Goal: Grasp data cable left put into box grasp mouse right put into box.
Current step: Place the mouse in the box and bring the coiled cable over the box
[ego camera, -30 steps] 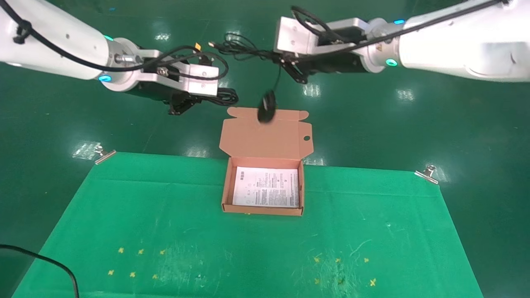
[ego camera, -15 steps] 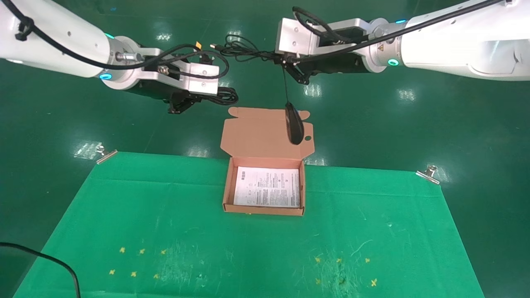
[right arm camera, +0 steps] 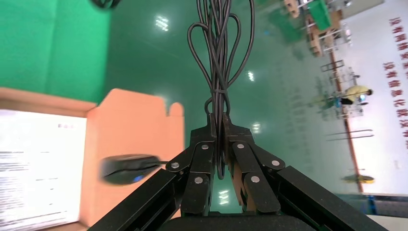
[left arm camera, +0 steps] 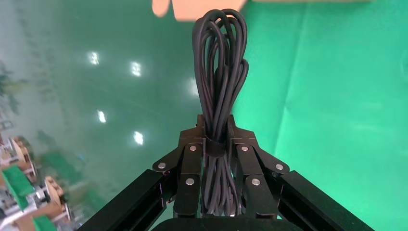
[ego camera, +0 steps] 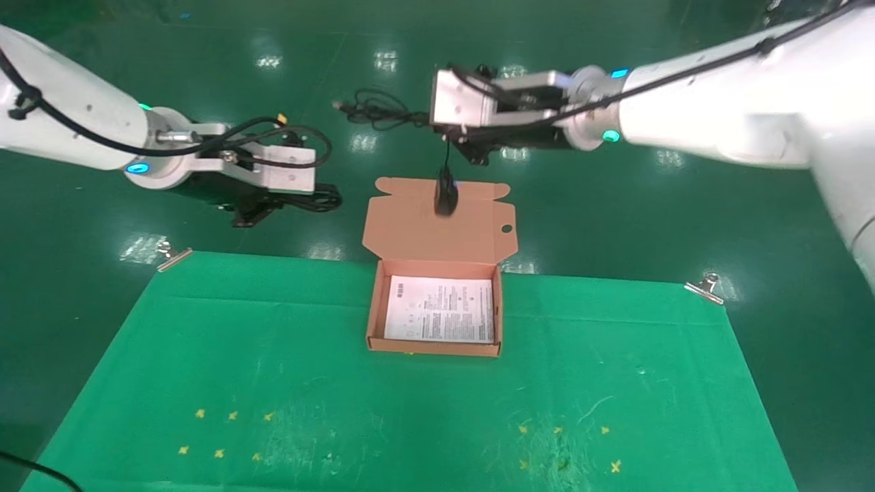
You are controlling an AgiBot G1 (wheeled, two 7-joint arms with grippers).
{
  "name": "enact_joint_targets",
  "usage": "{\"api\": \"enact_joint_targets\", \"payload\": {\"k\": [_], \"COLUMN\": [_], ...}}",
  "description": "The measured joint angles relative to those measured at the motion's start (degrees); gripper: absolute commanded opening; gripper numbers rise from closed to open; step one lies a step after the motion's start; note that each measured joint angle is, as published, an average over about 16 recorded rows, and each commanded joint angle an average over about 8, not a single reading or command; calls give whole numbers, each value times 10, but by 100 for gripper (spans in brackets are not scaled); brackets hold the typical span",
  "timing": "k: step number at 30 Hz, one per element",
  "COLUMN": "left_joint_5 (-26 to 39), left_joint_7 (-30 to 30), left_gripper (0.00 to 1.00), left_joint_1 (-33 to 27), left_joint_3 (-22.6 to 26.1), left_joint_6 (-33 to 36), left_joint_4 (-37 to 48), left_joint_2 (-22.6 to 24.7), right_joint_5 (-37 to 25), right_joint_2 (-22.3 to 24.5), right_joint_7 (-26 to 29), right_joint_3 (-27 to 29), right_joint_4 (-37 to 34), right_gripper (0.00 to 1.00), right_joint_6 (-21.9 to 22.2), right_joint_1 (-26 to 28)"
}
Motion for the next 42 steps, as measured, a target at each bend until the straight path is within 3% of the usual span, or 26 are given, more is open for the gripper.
{"api": "enact_joint_targets", "payload": {"k": [17,35,42], "left_joint_5": [63,69,69], "left_joint_7": [-100,-113,-114], "left_gripper": [0,0,0], "left_joint_1": [-4,-3,-3], "left_joint_3": [23,24,24], "left_joint_6": [70,75,75], "left_joint_4": [-92,-110,-110], "left_joint_2": [-49,-55,-55], "right_joint_5": [12,64,89], "right_joint_2": [-10,-14,-14], "right_joint_7": [61,146,207], "right_joint_3": [-112,-237,-281], "right_joint_4": [88,140,126], "right_gripper": [0,0,0], "right_joint_6": [59,143,166], "right_joint_1": [-91,-125,-129]}}
